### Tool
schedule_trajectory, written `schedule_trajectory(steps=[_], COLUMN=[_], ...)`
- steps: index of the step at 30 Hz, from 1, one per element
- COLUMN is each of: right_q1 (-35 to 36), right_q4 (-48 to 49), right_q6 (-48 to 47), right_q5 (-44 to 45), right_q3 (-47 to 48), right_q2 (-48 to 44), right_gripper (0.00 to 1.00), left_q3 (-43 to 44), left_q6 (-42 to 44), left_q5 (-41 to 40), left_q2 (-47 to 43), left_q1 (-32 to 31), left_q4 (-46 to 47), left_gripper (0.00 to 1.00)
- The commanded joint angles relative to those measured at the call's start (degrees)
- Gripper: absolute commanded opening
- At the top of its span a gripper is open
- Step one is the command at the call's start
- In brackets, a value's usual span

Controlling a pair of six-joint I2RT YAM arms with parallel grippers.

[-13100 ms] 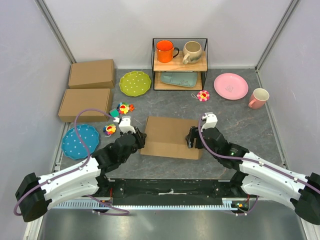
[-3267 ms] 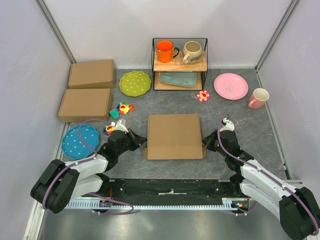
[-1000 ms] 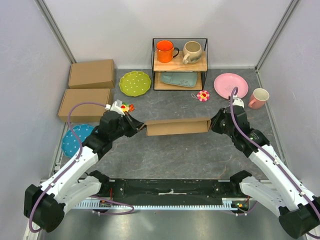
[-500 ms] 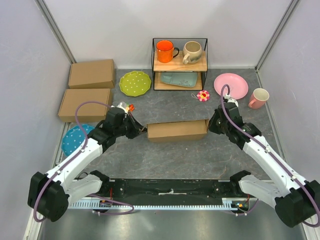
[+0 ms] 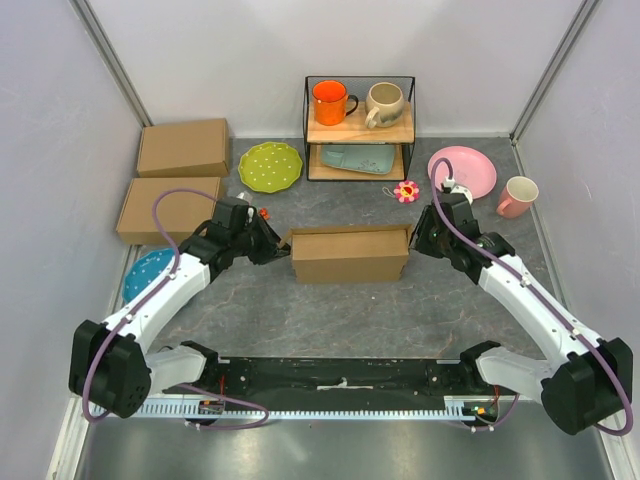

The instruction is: Fold the paper box

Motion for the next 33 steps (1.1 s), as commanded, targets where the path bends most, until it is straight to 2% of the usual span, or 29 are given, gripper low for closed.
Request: schedule_trajectory(steps=[1,11,22,33], right_q1=[2.1,2.0,1.9,1.4], right_q4=[1.5,-3.2,-3.6,-5.0], right_q6=[-1.4,-5.9,-7.0,-7.7], right_q5=[-3.6,5.9,7.4,10.1], right_q3=[3.4,6.8,5.8,3.8], right_q2=[1.1,-1.1,-0.8,-3.4], right_gripper=[0.42,0.50,0.52,0.56], left_q3=[5.7,8.0,6.5,4.0], left_q6=[2.4,7.1,8.6,10.7], left_q5=[11.6,7.2,6.0,2.3], left_q2=[0.1,0.2,1.8,-0.2], left_q1=[-1.7,-0.7,-0.1,0.0], left_q4=[3.2,-1.1,-1.8,-3.8], left_gripper=[0.23,0.32,0.32,0.33])
